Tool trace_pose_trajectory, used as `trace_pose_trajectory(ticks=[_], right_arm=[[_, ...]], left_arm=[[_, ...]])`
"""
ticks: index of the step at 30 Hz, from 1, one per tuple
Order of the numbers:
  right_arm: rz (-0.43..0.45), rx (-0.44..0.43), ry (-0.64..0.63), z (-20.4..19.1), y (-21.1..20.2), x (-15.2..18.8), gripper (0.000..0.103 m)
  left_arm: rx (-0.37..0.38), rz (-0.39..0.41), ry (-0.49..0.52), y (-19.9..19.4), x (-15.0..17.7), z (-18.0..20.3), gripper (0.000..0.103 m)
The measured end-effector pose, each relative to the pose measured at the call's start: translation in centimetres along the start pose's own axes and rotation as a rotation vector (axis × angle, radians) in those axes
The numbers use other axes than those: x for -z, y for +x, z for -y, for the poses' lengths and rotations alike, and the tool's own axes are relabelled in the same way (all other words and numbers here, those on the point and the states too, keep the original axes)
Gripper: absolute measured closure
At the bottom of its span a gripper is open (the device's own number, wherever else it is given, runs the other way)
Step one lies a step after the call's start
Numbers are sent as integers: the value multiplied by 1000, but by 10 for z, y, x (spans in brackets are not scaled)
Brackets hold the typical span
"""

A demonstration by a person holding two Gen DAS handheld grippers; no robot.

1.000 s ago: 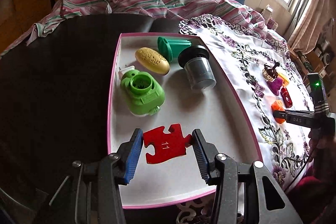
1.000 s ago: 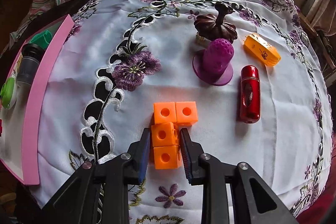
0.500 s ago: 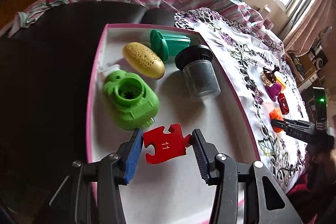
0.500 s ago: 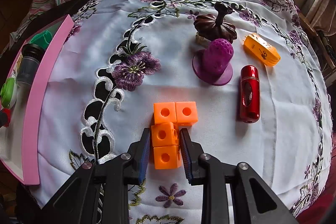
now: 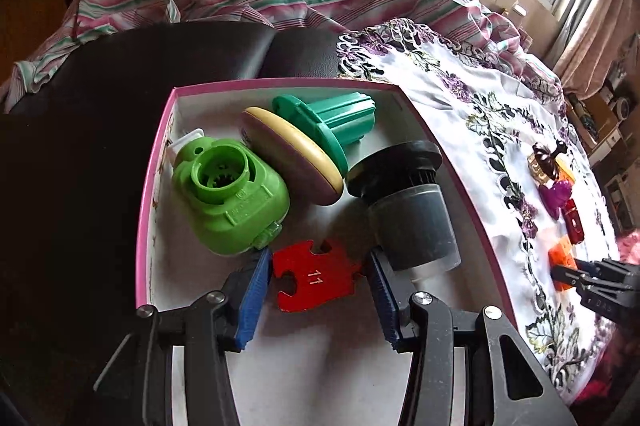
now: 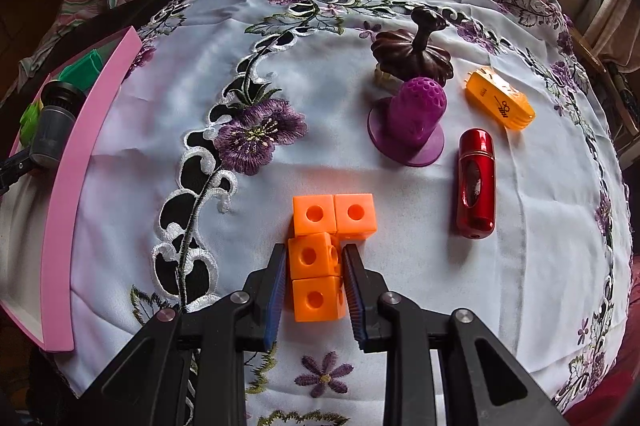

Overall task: Organize rigid objects
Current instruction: 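Lower the red puzzle piece into the tray and open the left tool, then carry the orange cube stack into the tray and open the right tool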

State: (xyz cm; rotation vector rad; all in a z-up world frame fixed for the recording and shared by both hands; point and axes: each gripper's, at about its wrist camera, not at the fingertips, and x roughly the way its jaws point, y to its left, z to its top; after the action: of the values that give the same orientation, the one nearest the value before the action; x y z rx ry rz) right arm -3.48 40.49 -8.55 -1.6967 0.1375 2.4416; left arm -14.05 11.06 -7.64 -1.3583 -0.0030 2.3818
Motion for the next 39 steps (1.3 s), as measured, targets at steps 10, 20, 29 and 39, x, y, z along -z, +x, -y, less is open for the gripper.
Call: trace_pose_trajectory(ticks=[10, 20, 29, 39], right_arm=[[1, 5, -8, -1, 0, -1, 76], [11, 33, -40, -6, -2, 2, 76], [18, 46, -52, -9, -2, 3, 76], [28, 60, -70, -12, -2, 4, 77]], left_arm=[[-12, 32, -28, -23, 21, 1, 48], [-105, 97, -23, -67, 46, 7, 43], [-142, 112, -25, -86, 58, 1, 43], [-157, 114, -43, -93, 68, -8, 43]])
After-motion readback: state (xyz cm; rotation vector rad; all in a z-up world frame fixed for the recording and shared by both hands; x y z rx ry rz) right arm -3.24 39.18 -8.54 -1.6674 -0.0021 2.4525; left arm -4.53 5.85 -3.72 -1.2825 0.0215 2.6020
